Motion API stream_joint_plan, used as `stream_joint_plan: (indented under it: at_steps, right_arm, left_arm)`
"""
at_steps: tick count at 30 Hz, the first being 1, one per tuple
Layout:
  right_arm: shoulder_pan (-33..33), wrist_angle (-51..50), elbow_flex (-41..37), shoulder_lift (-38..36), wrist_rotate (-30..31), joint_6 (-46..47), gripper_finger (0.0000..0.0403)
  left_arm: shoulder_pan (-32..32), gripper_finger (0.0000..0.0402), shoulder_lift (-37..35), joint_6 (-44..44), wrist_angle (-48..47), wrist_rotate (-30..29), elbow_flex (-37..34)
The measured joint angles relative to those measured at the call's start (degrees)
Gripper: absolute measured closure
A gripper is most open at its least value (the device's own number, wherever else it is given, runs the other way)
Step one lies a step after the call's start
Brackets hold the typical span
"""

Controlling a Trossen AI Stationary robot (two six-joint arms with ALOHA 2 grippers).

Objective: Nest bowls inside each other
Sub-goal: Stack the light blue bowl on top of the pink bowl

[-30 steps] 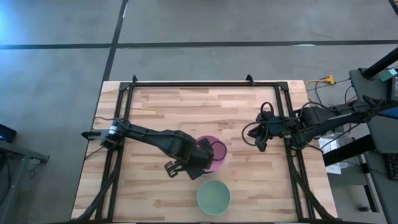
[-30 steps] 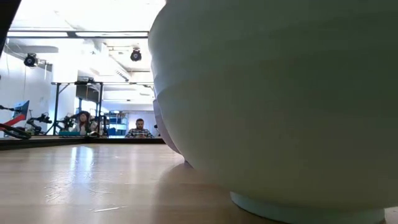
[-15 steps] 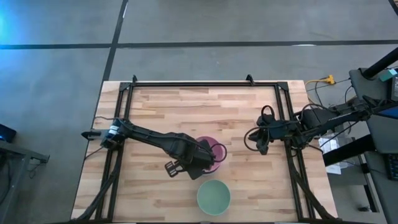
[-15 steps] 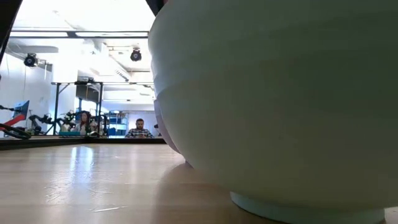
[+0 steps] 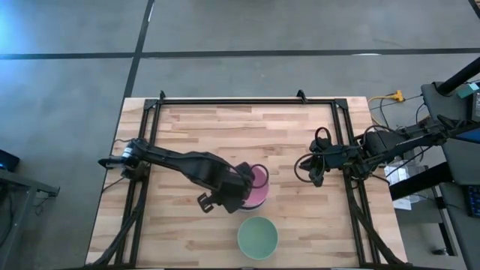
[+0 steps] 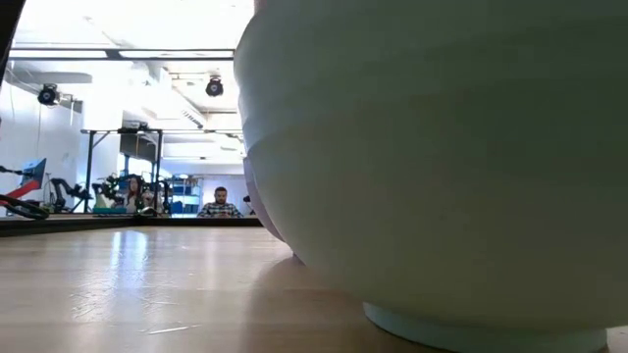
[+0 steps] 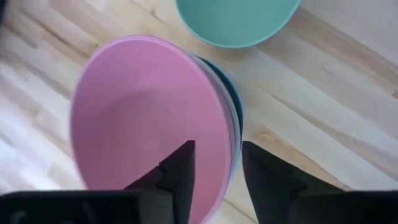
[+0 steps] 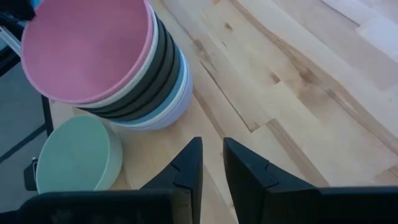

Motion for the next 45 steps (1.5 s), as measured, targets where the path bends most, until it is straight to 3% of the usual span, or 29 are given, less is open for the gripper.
stream_joint_plan:
  at_steps: [5,13,24,32,36,40,45]
  right_arm:
    - [0.0,0.0,0.0,0.0,0.0,0.0,0.0344]
    - [0.0,0.0,0.0,0.1,0.0,0.0,0.0344]
    - [0.0,0.1,0.0,0.1,0.0,0.9,0.0344]
    - [4.6,0.0,-0.5,0.1,-0.4,0.7,0.0344]
    - [8.5,1.5,-3.2,0.1,-0.4,1.7,0.0344]
    - [12.2,12.9,-8.5,0.1,-0.4,5.6,0.0344]
    - [18.3,51.9,-17.9,1.6,1.8,1.8,0.0344]
  left_arm:
    - [0.2,0.0287,-1.0,-2.9,-0.1,-1.3,0.1]
    - [0.7,0.0393,-0.4,-2.9,-0.6,0.9,-2.4]
    - [0.7,0.0396,-1.6,-3.3,-0.6,0.1,-2.5]
    - [0.7,0.0401,-6.7,-21.2,-3.5,-1.1,-2.7]
    - [0.4,0.0401,-9.8,-33.2,-6.1,3.0,-4.8]
    - [-1.1,0.0401,-14.7,-41.1,-5.7,6.7,-11.7]
    - [-5.5,0.0401,-24.3,-44.9,-1.5,6.9,-25.8]
